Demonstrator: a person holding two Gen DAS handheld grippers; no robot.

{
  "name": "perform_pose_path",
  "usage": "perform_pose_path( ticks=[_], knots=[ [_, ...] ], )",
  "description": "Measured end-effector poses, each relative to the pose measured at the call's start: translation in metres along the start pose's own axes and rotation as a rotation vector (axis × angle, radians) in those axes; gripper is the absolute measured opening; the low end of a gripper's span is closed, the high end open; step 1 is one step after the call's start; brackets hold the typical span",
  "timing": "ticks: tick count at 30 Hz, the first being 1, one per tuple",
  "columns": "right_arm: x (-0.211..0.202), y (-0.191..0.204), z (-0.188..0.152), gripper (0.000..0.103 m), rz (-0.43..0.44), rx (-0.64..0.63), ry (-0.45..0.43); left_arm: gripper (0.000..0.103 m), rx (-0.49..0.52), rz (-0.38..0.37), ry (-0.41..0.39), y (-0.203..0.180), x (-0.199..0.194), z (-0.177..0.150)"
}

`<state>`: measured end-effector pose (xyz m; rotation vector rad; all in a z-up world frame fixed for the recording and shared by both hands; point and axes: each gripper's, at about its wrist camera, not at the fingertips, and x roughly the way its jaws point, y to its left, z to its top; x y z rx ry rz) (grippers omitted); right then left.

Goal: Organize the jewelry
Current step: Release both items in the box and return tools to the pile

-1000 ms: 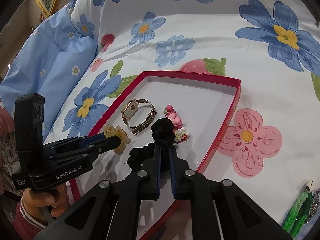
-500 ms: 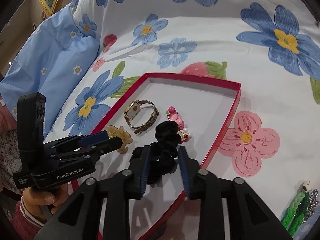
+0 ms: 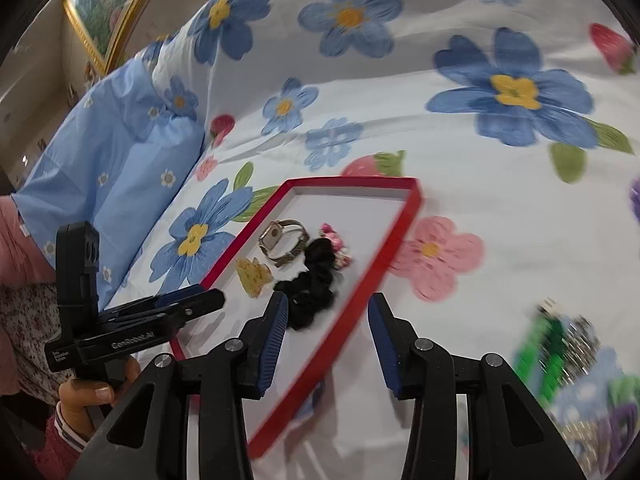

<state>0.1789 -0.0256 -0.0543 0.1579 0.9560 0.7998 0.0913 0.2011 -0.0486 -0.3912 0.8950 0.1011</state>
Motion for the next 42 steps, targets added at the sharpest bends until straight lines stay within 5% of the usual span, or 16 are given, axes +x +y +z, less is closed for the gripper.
perform_pose_path(
  ticks=[22, 42],
  knots=[
    [-0.129, -0.082, -0.074, 0.05, -0.202, 0.117, -0.085, 0.057, 0.129, -0.153, 0.068, -0.105, -0.012, -0.047],
    [-0.137, -0.13, -0.081, 0.049, -0.265, 0.136, -0.051, 0.057, 0.33, -0.158, 0.169, -0.183, 0.045, -0.047]
  ],
)
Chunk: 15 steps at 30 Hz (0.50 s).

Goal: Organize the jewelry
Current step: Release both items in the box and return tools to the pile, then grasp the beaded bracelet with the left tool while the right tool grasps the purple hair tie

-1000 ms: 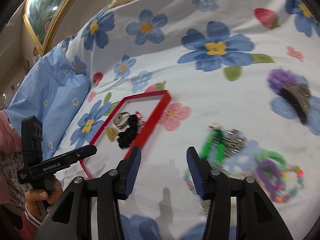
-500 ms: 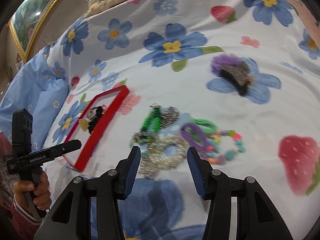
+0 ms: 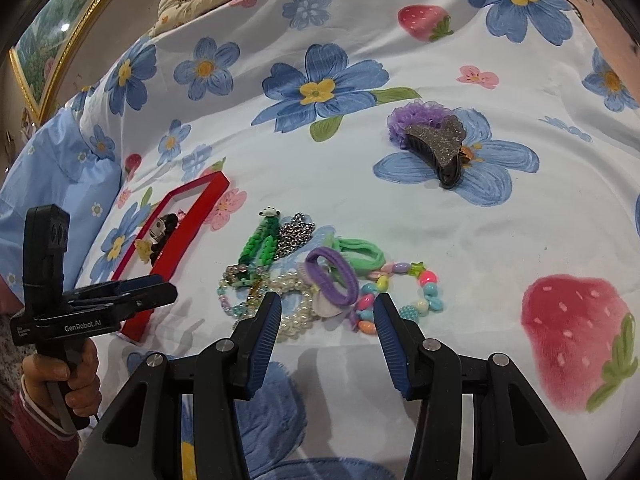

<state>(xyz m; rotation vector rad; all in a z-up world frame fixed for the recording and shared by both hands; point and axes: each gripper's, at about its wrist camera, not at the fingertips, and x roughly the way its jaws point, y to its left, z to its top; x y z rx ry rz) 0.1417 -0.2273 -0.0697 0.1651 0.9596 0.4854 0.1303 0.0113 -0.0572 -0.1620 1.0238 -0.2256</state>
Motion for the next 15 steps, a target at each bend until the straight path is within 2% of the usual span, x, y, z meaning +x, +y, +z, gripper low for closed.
perform_pose_path(
  ticks=[4, 7, 12, 15],
  knots=[
    [0.012, -0.002, 0.005, 0.048, -0.008, -0.024, 0.023, 0.056, 0.039, 0.005, 0.022, -0.006, 0.016, 0.009],
    [0.02, -0.004, 0.007, 0.038, -0.014, -0.031, 0.041, 0.054, 0.06, 0.01, 0.039, -0.009, 0.028, 0.013],
    [0.031, -0.009, 0.009, 0.035, -0.013, -0.027, 0.062, 0.054, 0.087, -0.005, 0.06, -0.016, 0.041, 0.014],
    [0.035, -0.01, 0.007, 0.027, -0.004, -0.02, 0.073, 0.045, 0.108, 0.004, 0.062, -0.021, 0.045, 0.013]
  ],
)
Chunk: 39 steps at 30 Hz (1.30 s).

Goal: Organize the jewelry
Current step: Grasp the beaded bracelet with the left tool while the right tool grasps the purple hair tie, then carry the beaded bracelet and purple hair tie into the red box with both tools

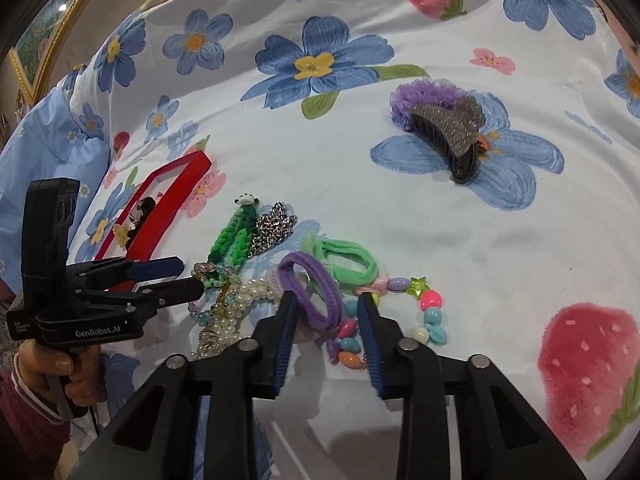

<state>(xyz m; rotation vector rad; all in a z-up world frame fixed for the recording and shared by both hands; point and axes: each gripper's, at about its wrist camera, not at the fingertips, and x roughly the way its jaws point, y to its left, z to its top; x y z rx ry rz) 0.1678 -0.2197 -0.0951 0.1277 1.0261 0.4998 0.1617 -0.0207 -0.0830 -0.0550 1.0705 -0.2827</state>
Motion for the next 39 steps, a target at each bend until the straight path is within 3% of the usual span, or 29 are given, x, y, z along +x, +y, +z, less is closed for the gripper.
perform_pose_path(
  ticks=[2, 4, 5, 7, 22, 39],
  knots=[
    [0.001, 0.0, -0.001, 0.023, 0.007, 0.005, 0.002, 0.036, 0.008, 0.003, -0.002, -0.002, 0.001, 0.0],
    [0.001, 0.002, -0.001, 0.017, 0.009, 0.006, 0.001, 0.014, 0.022, -0.02, 0.004, -0.006, 0.003, 0.0],
    [0.001, 0.003, -0.001, 0.015, 0.008, 0.005, -0.001, 0.011, 0.032, -0.032, 0.006, -0.008, 0.003, -0.001],
    [-0.001, 0.005, -0.002, 0.007, 0.012, 0.009, -0.006, 0.011, 0.042, -0.027, 0.0, -0.012, 0.001, -0.001],
    [-0.034, 0.026, -0.001, 0.007, 0.065, 0.013, -0.08, 0.011, -0.049, -0.079, -0.118, 0.002, -0.062, -0.022],
    [-0.028, 0.086, -0.002, 0.007, 0.158, -0.07, -0.06, 0.011, -0.158, -0.024, -0.232, 0.053, -0.134, -0.053]
  ],
)
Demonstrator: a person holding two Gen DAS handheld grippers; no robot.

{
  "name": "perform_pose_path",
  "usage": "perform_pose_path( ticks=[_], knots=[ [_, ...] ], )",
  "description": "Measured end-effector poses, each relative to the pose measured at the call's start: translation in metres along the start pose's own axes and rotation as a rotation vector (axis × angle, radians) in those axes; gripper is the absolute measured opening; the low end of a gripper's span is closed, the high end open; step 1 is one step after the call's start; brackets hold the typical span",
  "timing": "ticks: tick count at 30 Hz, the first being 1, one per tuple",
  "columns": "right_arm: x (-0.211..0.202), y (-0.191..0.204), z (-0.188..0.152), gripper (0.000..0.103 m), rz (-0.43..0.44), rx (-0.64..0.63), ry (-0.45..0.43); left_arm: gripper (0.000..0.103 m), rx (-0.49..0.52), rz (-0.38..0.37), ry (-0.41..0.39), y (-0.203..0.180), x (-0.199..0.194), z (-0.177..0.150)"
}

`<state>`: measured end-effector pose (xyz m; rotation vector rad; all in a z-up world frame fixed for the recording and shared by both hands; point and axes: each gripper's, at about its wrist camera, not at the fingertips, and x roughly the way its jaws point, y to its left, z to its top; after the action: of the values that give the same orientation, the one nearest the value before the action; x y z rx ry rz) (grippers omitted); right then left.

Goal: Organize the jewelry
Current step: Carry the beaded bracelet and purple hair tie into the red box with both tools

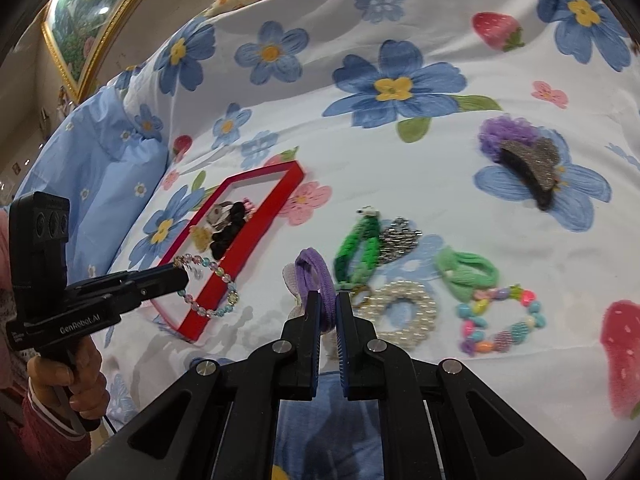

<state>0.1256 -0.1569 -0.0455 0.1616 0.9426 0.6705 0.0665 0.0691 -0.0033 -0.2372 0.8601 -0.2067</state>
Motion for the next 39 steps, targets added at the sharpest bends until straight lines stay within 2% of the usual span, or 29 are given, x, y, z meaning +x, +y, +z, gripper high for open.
perform_pose_path(
  ticks=[20, 28, 39],
  knots=[
    [0.049, 0.09, 0.017, 0.007, 0.137, -0.116, 0.053, 0.011, -0.142, 0.083, -0.079, 0.078, -0.044, -0.009],
    [0.073, 0.118, 0.026, 0.007, 0.178, -0.15, 0.075, 0.011, -0.194, 0.105, -0.089, 0.105, -0.046, -0.012],
    [0.11, 0.131, 0.031, 0.007, 0.193, -0.16, 0.133, 0.011, -0.25, 0.113, -0.081, 0.135, -0.032, -0.011]
  ],
)
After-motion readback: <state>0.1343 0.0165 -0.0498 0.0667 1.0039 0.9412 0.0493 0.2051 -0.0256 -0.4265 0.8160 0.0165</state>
